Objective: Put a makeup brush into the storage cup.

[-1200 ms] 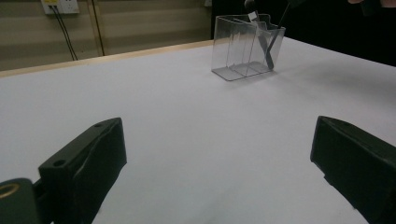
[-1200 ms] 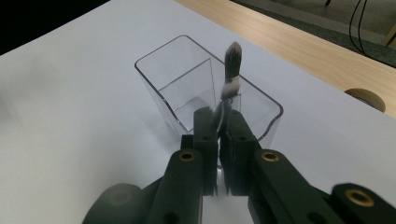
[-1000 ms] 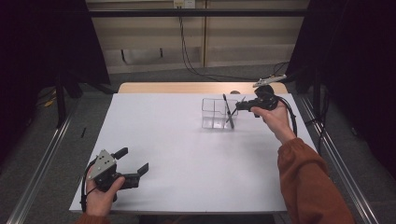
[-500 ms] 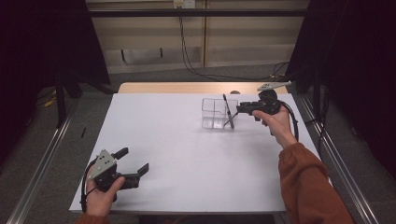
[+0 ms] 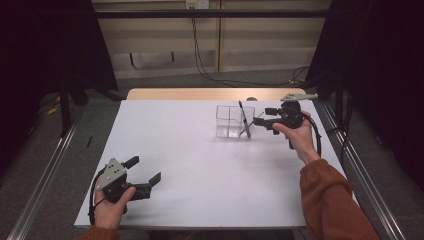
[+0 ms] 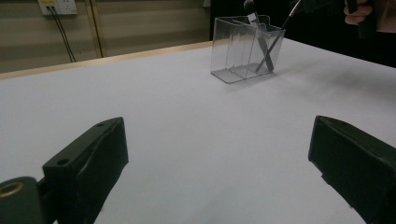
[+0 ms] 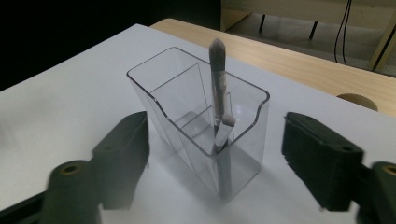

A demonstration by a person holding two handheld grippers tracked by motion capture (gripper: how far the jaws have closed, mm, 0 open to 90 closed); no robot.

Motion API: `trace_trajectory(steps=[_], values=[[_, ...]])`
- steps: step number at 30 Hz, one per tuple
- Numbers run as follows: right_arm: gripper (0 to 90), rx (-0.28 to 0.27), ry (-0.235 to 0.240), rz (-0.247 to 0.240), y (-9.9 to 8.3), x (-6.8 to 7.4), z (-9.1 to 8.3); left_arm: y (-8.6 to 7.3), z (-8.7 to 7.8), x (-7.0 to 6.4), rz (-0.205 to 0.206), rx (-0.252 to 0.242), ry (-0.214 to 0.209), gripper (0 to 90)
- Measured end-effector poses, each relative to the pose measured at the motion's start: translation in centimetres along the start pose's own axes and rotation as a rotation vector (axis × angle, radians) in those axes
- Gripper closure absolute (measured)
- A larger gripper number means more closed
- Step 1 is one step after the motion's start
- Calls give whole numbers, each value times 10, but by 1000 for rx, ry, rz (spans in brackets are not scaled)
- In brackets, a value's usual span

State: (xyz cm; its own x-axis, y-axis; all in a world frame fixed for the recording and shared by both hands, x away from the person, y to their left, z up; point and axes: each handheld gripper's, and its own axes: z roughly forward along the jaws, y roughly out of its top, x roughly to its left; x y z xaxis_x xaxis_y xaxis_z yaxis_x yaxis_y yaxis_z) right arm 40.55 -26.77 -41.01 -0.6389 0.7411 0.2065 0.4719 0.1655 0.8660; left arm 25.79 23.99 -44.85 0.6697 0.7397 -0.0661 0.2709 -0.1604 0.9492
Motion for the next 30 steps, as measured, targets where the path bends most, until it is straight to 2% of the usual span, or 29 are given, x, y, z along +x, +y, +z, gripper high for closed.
trace_trajectory(steps=[2, 5, 6, 10, 13, 20, 21, 25, 30], values=[[67, -3, -12, 12, -5, 0, -1, 0, 0, 0, -5, 1, 4, 46], [3, -8, -17, 3, -12, -1, -2, -1, -1, 1, -8, -3, 9, 44], [8, -15, -5, 5, -15, -1, -3, -1, -1, 1, -7, -2, 11, 44], [13, -26, -23, 11, -17, 3, -7, -1, -3, -1, 2, 0, 6, 44], [17, -45, -88, -20, -18, 10, -12, -1, -8, -1, 5, -8, 9, 44], [18, -60, -142, -39, -26, 22, -23, -2, -9, 0, -5, -20, 10, 44], [29, -77, -153, -39, -29, 22, -25, -2, -9, -1, -9, -19, 11, 44], [26, -72, -143, -37, -36, 25, -32, -1, -9, 0, -5, -18, 11, 42], [17, -105, -145, -16, -46, 26, -43, -1, -9, 0, -7, -21, 14, 42]])
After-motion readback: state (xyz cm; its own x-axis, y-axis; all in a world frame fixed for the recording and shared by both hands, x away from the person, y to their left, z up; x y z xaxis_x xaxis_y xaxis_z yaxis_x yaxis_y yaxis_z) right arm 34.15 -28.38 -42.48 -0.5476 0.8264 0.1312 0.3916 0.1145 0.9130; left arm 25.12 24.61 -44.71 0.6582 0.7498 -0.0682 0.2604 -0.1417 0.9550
